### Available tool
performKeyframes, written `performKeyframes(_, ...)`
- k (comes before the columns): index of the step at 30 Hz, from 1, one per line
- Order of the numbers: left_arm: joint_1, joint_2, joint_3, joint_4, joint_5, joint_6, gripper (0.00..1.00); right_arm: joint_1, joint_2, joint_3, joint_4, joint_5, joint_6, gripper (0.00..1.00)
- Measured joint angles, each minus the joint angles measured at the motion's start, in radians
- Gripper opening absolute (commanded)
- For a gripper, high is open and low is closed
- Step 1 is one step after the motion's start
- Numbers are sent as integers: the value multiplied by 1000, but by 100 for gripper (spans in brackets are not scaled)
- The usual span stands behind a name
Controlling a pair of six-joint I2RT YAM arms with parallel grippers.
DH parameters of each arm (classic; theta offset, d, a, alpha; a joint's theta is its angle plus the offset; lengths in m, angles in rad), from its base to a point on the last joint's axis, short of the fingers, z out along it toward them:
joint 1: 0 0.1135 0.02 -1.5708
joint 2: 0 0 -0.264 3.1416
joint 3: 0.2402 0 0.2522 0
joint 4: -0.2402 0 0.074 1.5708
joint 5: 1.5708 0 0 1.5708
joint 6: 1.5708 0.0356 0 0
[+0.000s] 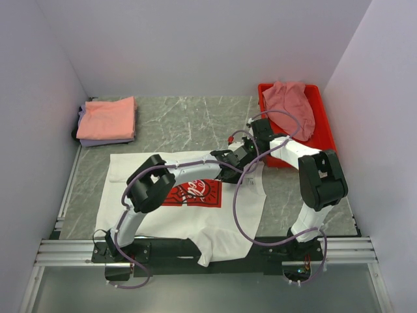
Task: Fold and stack the t-shirts
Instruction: Fold the tshirt
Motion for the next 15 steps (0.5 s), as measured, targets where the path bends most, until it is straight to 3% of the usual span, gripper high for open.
performKeyframes(9, -5, 25, 30, -20, -13, -4, 41, -8, 2, -5, 3, 9, -1, 0)
performKeyframes(15, -7, 37, 45, -34, -28, -8, 30, -12, 5, -8, 6, -6, 1, 0)
